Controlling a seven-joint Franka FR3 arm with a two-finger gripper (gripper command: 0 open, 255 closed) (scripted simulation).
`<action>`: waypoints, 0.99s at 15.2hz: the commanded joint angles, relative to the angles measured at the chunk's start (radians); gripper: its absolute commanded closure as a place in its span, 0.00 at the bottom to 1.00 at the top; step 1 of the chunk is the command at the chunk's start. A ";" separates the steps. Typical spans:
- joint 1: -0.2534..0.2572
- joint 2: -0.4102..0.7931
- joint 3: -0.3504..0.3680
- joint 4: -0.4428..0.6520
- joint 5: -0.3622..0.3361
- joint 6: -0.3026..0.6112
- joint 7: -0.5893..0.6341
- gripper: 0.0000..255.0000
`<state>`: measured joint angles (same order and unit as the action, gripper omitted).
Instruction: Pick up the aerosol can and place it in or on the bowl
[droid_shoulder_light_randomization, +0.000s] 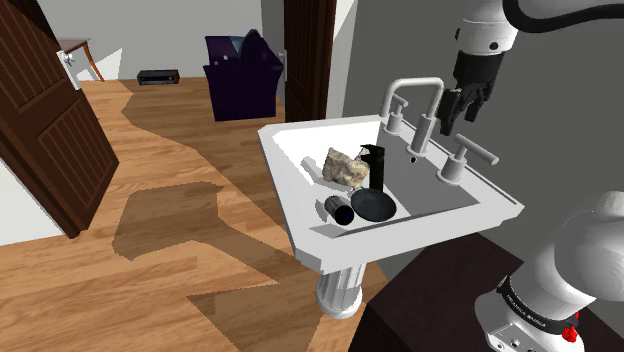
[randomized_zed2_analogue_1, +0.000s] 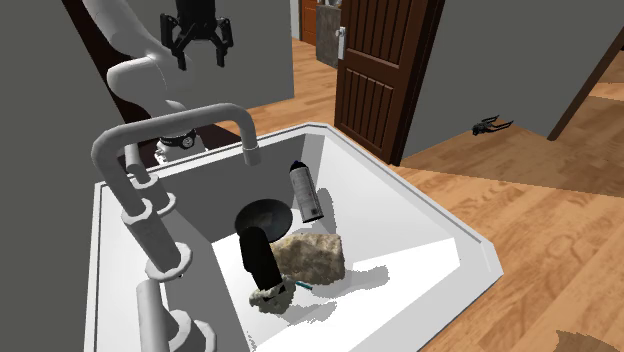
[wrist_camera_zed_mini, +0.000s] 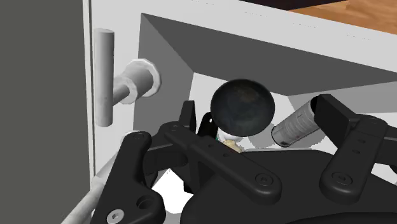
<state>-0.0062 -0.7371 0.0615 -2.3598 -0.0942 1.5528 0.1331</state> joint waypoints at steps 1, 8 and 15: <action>0.000 0.000 0.000 0.000 0.000 0.000 0.000 0.00; -0.014 0.243 0.010 0.009 0.089 0.149 0.111 0.00; -0.019 0.512 0.012 0.069 0.180 0.281 0.193 0.00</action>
<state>-0.0248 -0.2592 0.0734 -2.2948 0.0706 1.8142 0.3150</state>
